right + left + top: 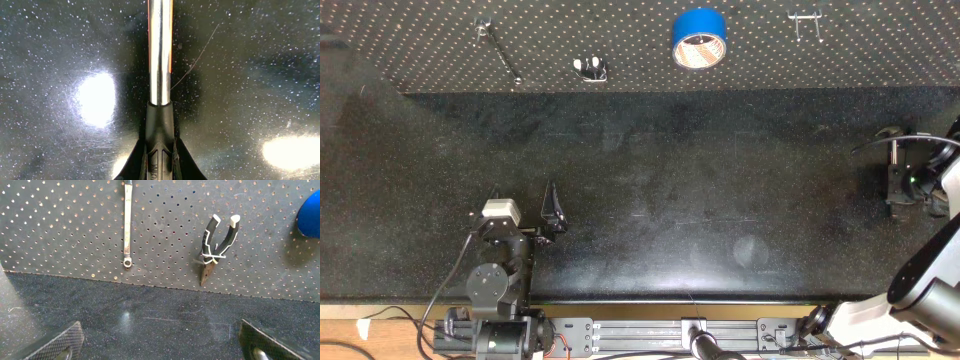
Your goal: Place Tools Onto Pegboard
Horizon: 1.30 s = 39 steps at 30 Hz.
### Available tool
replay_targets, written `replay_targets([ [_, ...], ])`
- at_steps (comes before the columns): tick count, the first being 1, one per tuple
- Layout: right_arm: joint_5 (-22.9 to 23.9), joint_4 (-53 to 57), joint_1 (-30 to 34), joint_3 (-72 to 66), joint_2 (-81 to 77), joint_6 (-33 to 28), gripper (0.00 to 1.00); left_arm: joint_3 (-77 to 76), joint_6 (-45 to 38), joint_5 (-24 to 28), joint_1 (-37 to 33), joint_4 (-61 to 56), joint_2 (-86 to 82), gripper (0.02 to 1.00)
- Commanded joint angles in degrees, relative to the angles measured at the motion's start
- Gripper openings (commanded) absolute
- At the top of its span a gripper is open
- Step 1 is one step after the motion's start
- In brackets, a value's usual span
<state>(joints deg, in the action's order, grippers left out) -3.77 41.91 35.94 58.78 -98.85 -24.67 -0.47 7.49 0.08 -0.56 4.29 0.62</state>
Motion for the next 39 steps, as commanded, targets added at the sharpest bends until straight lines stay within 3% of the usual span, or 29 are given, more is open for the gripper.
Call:
replay_targets([
  [1, -10.7, -2.1, -1.9, -1.6, 23.7, 11.1, 0.075, 0.2, -0.5, 0.0, 0.3, 0.4, -0.4, 0.996],
  [5, -10.6, -9.6, -18.3, -1.6, 41.1, 22.4, 0.075, 0.2, -0.5, 0.0, 0.3, 0.4, -0.4, 0.993],
  [6, -10.2, -12.3, -23.3, -1.6, 41.6, 22.5, 0.075, 0.2, -0.5, 0.0, 0.3, 0.4, -0.4, 0.996],
  [9, -5.6, -15.5, -29.9, -1.6, 38.8, 22.5, 0.075, 0.2, -0.5, 0.0, 0.3, 0.4, -0.4, 0.993],
  [11, -5.2, -15.9, -32.1, -1.6, 35.4, 22.5, 0.075, 0.2, -0.5, 0.0, 0.3, 0.4, -0.4, 0.996],
  [32, -3.9, -17.2, -34.8, -1.6, 22.8, 22.1, 0.080, 0.2, -0.5, 0.0, 0.3, 0.4, -0.4, 0.993],
  [37, -3.2, -17.5, -34.8, -1.6, 22.1, 22.1, 0.165, 0.2, -0.5, 0.0, 0.3, 0.4, -0.4, 0.991],
  [39, -3.2, -17.4, -34.8, -1.6, 22.0, 22.1, 0.283, 0.2, -0.5, 0.0, 0.3, 0.4, -0.4, 0.993],
])
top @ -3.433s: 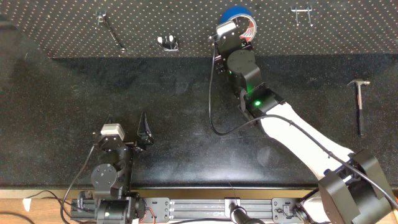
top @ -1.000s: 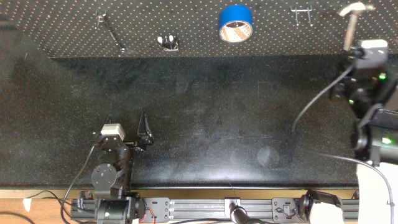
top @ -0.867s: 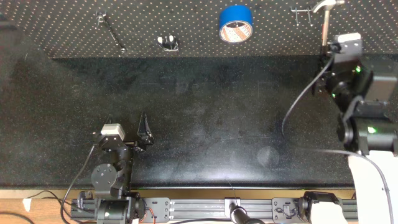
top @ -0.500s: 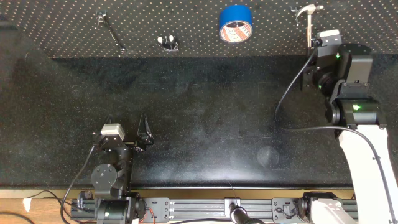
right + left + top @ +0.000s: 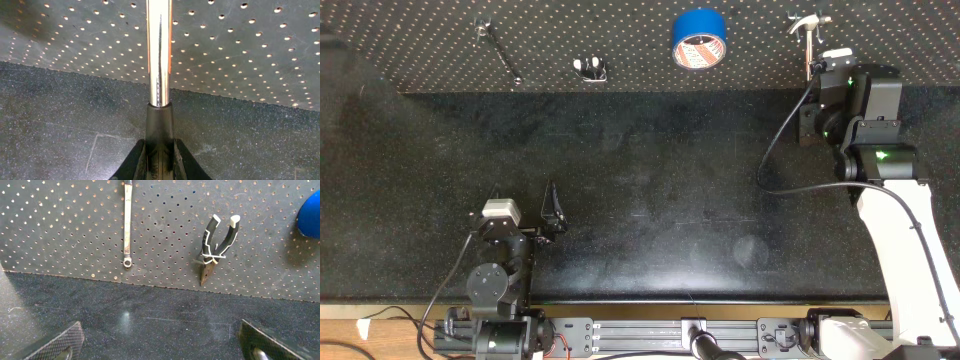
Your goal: Place Tools Onto Pegboard
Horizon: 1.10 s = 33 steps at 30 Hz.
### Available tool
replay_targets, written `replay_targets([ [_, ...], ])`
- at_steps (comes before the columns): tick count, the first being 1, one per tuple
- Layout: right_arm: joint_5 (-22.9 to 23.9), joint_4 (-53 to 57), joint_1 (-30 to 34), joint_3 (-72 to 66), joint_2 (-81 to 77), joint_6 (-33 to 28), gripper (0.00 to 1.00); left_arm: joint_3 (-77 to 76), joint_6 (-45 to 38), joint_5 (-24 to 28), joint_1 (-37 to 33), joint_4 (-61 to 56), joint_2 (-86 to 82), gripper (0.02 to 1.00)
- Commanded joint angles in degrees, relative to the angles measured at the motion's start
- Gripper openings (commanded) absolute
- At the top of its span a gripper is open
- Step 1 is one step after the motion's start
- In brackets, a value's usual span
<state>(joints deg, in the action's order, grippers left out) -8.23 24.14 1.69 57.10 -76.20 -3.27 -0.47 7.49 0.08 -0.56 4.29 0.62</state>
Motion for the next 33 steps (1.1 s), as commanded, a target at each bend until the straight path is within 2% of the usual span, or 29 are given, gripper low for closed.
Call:
replay_targets([
  [1, 1.2, 0.3, -0.5, 0.1, -0.6, 0.7, 0.310, 0.2, -0.5, 0.0, 0.3, 0.4, -0.4, 0.993],
  [3, 1.2, 0.3, -0.5, 0.1, -0.6, 0.7, 0.415, 0.2, -0.5, 0.0, 0.3, 0.4, -0.4, 0.993],
  [4, 1.2, 0.3, -0.5, 0.1, -0.6, 0.7, 0.606, 0.2, -0.5, 0.0, 0.3, 0.4, -0.4, 0.993],
  [5, 1.2, 0.3, -0.5, 0.1, -0.5, 0.7, 1.000, 0.2, -0.5, 0.0, 0.3, 0.4, -0.4, 0.993],
  [8, 1.4, -0.1, -0.5, -1.7, 1.2, 0.7, 0.996, 0.2, -0.5, 0.0, 0.3, 0.4, -0.4, 0.993],
  [11, 1.8, -2.3, -0.5, -9.3, 5.7, 0.7, 0.993, 0.2, -0.5, 0.0, 0.3, 0.4, -0.4, 0.993],
  [20, 1.8, -35.1, -0.5, -51.0, 34.8, 5.2, 0.989, 0.2, -0.5, 0.0, 0.3, 0.4, -0.4, 0.993],
  [23, 1.8, -35.2, -0.5, -56.9, 44.8, 5.2, 0.987, 0.2, -0.5, 0.0, 0.3, 0.4, -0.4, 0.993],
  [28, 2.8, -19.9, -0.5, -56.9, 63.3, 6.9, 0.987, 0.2, -0.5, 0.0, 0.3, 0.4, -0.4, 0.993],
  [33, 3.1, -20.3, -1.2, -56.9, 74.8, 9.3, 0.985, 0.2, -0.5, 0.0, 0.3, 0.4, -0.4, 0.993],
])
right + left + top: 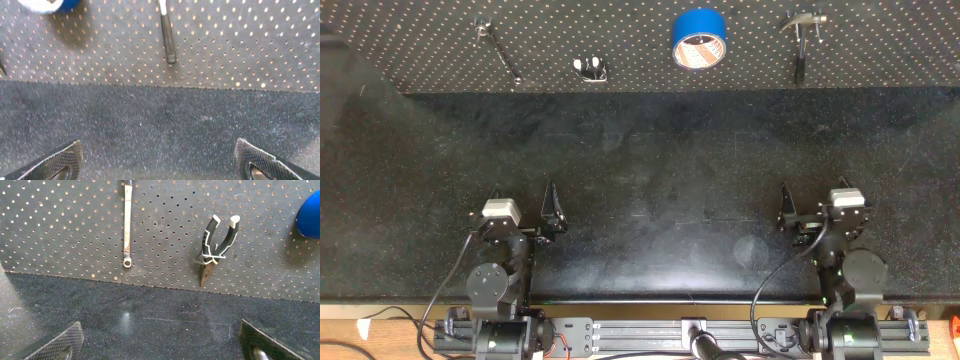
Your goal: Place Tools Onto Pegboard
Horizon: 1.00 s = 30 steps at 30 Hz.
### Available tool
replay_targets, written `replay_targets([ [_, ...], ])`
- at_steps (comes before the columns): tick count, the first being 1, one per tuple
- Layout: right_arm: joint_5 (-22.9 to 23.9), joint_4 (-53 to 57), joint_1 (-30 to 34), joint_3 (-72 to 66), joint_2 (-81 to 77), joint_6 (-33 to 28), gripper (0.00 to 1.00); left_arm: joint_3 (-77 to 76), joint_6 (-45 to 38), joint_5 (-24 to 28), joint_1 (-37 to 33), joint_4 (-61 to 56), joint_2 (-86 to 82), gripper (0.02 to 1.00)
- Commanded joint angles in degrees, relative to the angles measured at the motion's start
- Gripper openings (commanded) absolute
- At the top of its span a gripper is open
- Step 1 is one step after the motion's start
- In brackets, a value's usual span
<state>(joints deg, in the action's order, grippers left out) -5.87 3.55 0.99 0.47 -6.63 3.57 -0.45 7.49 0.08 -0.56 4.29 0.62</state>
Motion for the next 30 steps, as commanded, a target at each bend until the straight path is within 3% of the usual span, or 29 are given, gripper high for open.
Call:
replay_targets([
  [1, 0.7, 0.1, -0.5, -0.2, 6.6, 2.4, 0.985, 0.1, -0.5, 0.0, 0.3, 0.4, -0.4, 0.993],
  [30, 0.7, 0.3, -0.4, -0.2, 6.6, 2.4, 0.982, 0.1, -0.5, 0.0, 0.3, 0.4, -0.4, 0.996],
])
